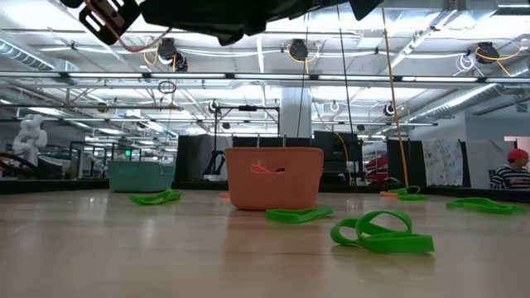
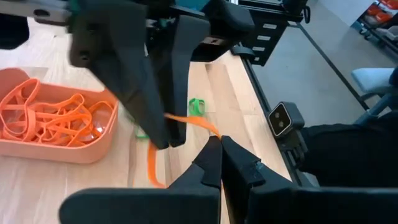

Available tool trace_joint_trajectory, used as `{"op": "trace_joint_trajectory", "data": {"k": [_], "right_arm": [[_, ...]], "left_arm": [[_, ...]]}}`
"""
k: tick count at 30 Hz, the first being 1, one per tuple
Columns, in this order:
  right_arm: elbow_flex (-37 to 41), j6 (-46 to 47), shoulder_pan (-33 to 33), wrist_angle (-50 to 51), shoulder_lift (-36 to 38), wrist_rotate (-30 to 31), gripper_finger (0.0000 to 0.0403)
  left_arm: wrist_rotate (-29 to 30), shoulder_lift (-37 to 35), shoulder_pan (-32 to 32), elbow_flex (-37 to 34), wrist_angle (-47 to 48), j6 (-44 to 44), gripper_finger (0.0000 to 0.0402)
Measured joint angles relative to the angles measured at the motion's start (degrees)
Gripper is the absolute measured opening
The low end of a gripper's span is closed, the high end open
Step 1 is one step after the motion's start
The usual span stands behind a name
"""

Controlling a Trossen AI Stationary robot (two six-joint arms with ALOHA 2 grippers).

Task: Sort rubber bands into baskets
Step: Put the orange rubber band into the orange bin

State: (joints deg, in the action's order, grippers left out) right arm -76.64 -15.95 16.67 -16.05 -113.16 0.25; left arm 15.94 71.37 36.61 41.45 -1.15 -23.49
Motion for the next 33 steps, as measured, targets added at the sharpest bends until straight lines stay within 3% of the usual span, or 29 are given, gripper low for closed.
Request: {"op": "trace_joint_trajectory", "data": {"k": [4,9,14,18,26,33], "right_arm": [[0.0,-1.2,-0.1,0.8,0.0,-0.2,0.0010],[0.0,-0.8,-0.2,6.6,1.5,0.4,0.0002],[0.0,1.8,-0.2,17.4,4.9,7.0,0.0001],[0.0,7.2,-1.0,29.1,7.1,14.3,0.0001],[0.0,19.1,-4.2,41.6,6.1,17.9,0.0000],[0.0,26.3,-6.6,44.0,5.7,17.8,0.0003]], "left_arm": [[0.1,0.0,0.0,0.0,1.0,0.0,0.0014],[0.4,0.0,-0.1,0.0,4.6,-0.1,0.0067],[2.9,0.0,-1.0,0.0,10.3,-0.2,0.0124],[4.4,-0.1,-2.8,0.0,17.1,-2.2,0.0139],[14.5,-1.7,-5.2,-0.6,27.1,-1.7,0.0138],[32.6,-13.3,-6.1,-7.5,26.8,-7.4,0.0138]]}}
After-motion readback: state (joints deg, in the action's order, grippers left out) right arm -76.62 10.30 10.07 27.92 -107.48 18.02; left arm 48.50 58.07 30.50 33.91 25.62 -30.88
